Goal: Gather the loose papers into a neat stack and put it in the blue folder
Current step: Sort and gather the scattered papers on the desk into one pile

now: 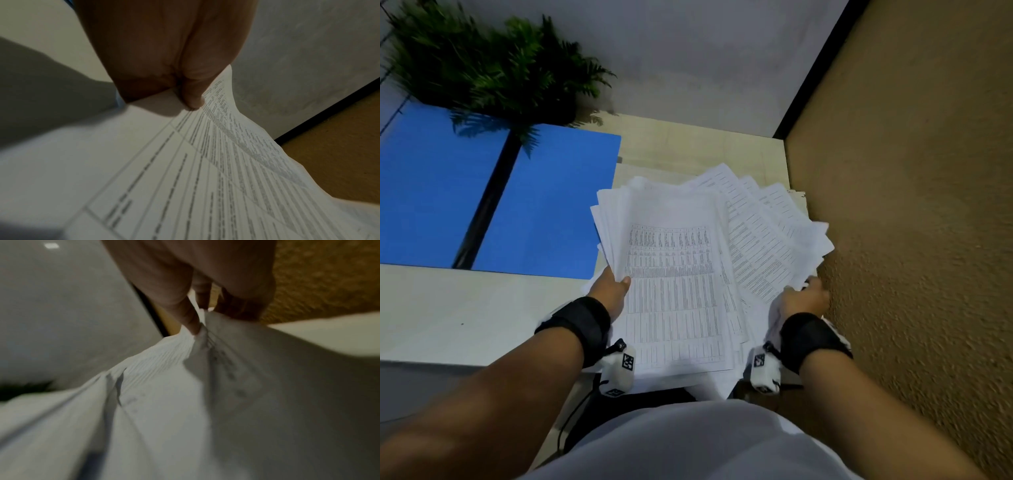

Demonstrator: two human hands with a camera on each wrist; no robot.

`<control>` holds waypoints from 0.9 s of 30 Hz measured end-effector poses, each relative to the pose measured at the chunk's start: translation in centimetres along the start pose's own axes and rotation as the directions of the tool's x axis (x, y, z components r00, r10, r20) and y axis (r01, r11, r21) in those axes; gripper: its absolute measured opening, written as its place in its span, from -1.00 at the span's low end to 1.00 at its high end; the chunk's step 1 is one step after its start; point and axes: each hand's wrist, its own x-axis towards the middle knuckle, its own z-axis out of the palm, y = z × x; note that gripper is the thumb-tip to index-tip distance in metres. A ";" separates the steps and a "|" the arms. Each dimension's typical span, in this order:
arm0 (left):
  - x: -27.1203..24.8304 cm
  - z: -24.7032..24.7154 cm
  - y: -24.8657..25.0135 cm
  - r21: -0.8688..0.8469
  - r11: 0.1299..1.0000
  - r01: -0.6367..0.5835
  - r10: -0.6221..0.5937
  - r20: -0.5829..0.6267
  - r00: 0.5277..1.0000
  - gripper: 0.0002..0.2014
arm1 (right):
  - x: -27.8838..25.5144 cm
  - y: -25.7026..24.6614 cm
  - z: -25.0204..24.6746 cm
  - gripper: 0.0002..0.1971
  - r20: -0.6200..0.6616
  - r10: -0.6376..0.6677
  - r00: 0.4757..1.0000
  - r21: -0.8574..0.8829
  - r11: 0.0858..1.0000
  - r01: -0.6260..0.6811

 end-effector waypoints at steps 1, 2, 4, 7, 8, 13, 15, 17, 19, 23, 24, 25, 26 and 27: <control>0.0 0.0 0.0 0.009 1.000 -0.002 0.003 0.000 1.000 -0.53 | -0.2 -0.2 0.2 -0.59 -0.047 -0.108 0.993 -0.001 0.994 0.108; 0.1 0.0 -0.1 0.015 1.000 -0.001 0.001 0.001 1.000 -0.53 | -0.4 -0.4 0.4 -0.62 -0.074 -0.207 0.975 -0.001 0.978 0.208; 0.2 0.0 -0.2 0.025 1.000 -0.004 0.004 0.004 1.000 -0.53 | -1.1 -0.8 0.5 -0.70 -0.056 -0.315 0.948 0.031 0.948 0.317; 0.3 0.1 0.0 0.062 0.998 0.011 -0.010 -0.021 1.000 -0.53 | -1.2 -1.1 1.2 -0.74 0.052 -0.204 0.978 0.235 0.954 0.186; 0.3 0.2 -0.1 0.075 0.997 0.012 -0.009 -0.032 0.999 -0.54 | -0.9 -1.3 1.6 -0.72 0.098 -0.104 0.990 0.329 0.942 0.066; 0.3 0.5 -0.1 0.089 0.996 -0.002 0.006 -0.051 0.999 -0.54 | 0.1 -3.2 0.1 -0.68 0.109 0.014 0.994 0.338 0.940 -0.050; 0.2 0.5 0.0 0.088 0.996 -0.003 0.008 -0.058 0.998 -0.54 | -0.1 -4.7 -2.4 -0.69 -0.006 -0.098 0.995 0.236 0.967 0.096; 0.2 0.4 0.0 0.075 0.997 -0.010 0.014 -0.047 0.999 -0.53 | 0.0 -5.9 -4.8 -0.72 -0.134 -0.199 0.971 0.166 0.961 0.220; 0.3 0.4 -0.2 0.054 0.998 -0.024 0.025 -0.031 0.999 -0.52 | 0.0 -7.2 -7.5 -0.74 -0.244 -0.279 0.929 0.144 0.937 0.319; 0.5 0.5 -0.4 -0.007 0.999 -0.053 0.053 -0.023 0.998 -0.55 | -1.1 -10.5 -13.1 -0.77 -0.480 -0.445 0.755 0.190 0.788 0.585; 0.5 0.5 -0.6 -0.041 0.997 -0.060 0.059 -0.017 0.998 -0.56 | -1.4 -11.2 -14.0 -0.82 -0.520 -0.480 0.707 0.211 0.730 0.650; 0.5 0.5 -0.8 -0.083 0.994 -0.068 0.067 -0.012 0.998 -0.57 | -1.6 -11.9 -14.6 -0.86 -0.540 -0.507 0.672 0.236 0.675 0.699; 0.6 0.5 -1.2 -0.131 0.988 -0.076 0.075 -0.006 0.997 -0.56 | -1.6 -12.5 -14.8 -0.86 -0.536 -0.524 0.662 0.282 0.628 0.726; 0.7 0.5 -1.6 -0.180 0.981 -0.074 0.075 0.002 0.997 -0.56 | -1.5 -12.9 -14.7 -0.82 -0.501 -0.534 0.681 0.343 0.599 0.723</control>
